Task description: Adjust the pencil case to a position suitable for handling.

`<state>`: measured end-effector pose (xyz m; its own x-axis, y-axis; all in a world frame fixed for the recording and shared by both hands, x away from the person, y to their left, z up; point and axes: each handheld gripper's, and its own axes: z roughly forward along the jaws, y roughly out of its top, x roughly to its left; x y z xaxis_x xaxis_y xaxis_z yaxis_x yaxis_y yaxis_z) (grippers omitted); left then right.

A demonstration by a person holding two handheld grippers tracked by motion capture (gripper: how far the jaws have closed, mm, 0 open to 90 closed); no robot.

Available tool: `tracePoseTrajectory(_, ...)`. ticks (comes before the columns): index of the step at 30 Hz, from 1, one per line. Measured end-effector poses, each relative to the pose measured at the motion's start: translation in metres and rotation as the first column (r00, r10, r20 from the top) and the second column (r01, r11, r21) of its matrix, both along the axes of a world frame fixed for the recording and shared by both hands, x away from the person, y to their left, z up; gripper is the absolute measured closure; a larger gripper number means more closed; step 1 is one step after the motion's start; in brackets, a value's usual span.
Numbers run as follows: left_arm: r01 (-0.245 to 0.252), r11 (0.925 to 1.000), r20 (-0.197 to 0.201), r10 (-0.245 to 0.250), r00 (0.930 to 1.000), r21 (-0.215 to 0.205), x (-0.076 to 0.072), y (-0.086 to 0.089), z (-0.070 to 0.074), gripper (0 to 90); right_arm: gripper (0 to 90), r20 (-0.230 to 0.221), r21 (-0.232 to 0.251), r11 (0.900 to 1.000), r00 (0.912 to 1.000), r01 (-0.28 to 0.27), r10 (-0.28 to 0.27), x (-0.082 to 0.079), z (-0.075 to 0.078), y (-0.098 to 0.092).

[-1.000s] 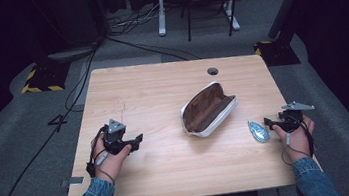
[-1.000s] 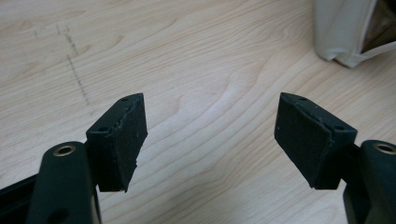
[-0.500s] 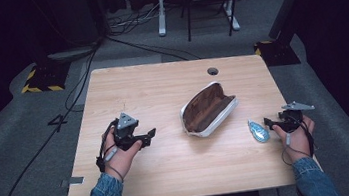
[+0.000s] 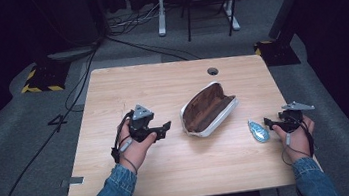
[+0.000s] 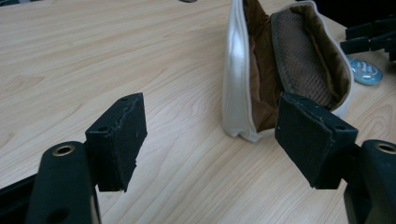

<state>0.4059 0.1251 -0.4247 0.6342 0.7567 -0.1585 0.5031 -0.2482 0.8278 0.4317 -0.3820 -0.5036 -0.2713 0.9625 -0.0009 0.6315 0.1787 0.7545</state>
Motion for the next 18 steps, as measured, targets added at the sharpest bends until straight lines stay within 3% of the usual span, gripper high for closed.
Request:
tracePoseTrajectory(10,0.022,0.9997,0.016,-0.021,0.9996,-0.008,0.013,-0.022,0.001,25.0,28.5,0.001,0.000,1.000,1.0000,-0.001,0.001,0.000,0.000,0.000)
tracePoseTrajectory(18,0.026,0.9996,0.006,-0.026,0.9997,-0.015,0.025,-0.037,-0.006,25.0,28.5,0.000,0.000,1.000,1.0000,-0.001,0.001,0.000,0.000,0.000)
